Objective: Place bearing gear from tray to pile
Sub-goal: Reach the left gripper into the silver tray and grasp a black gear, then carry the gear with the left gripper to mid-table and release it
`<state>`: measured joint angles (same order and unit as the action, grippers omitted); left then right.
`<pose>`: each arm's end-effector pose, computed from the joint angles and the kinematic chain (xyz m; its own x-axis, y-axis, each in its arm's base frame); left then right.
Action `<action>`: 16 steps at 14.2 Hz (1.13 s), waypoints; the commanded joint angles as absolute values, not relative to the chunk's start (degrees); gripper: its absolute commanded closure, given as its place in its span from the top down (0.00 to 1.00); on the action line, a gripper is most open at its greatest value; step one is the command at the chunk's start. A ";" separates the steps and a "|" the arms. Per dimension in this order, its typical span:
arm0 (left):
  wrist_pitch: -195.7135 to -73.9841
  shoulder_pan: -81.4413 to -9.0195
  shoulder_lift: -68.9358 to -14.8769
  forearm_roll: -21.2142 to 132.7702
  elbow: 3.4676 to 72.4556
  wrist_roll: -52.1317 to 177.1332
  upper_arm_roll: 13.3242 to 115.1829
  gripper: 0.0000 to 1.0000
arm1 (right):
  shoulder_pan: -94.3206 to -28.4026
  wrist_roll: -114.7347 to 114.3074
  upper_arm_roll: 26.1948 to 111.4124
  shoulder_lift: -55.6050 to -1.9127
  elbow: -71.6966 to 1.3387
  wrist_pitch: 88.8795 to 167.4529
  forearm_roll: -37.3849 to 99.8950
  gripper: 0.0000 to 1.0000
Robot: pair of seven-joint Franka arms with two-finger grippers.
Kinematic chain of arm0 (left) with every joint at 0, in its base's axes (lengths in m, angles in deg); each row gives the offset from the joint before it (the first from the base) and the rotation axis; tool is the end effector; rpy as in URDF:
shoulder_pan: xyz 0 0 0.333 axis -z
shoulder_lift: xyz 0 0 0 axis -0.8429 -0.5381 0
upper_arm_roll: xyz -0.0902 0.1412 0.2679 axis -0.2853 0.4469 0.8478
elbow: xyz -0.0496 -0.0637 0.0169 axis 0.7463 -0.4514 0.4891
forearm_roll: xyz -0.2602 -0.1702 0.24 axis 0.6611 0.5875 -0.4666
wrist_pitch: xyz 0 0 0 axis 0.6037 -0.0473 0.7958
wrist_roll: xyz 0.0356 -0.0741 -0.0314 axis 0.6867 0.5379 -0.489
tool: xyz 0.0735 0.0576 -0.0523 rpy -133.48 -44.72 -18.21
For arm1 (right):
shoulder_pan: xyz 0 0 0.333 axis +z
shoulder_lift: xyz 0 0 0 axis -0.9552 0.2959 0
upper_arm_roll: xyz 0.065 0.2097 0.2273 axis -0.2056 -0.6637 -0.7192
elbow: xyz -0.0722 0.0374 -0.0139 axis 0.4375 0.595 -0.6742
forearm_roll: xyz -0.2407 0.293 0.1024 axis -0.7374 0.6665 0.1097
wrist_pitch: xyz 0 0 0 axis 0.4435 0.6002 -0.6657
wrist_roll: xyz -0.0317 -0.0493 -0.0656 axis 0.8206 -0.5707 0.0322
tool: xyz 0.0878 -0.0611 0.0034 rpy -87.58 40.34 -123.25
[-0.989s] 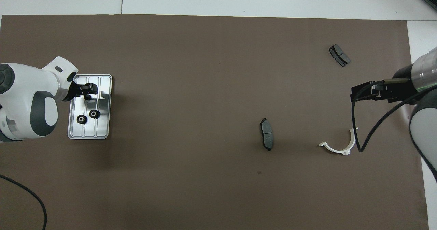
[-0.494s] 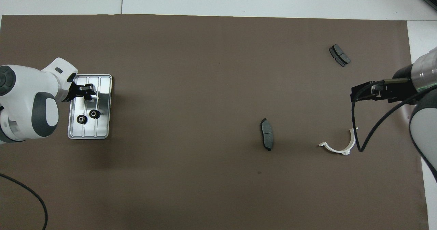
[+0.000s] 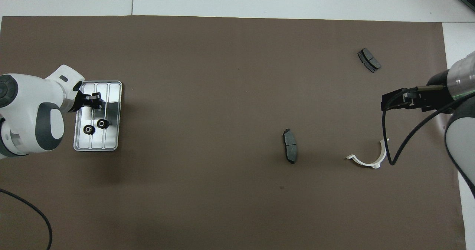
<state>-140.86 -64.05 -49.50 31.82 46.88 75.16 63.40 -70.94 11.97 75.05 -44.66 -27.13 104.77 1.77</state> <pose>0.6037 0.0301 0.3010 0.9815 0.1193 0.1497 0.1141 -0.9925 0.0430 0.5539 0.0290 0.5916 0.9996 -0.0239 -0.0178 -0.0242 -0.9995 -0.0178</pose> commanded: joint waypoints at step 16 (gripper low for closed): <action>-110.34 -52.81 -45.30 31.61 23.93 59.79 57.70 0.00 | -72.00 11.30 75.04 -46.12 -28.81 104.70 3.04 1.00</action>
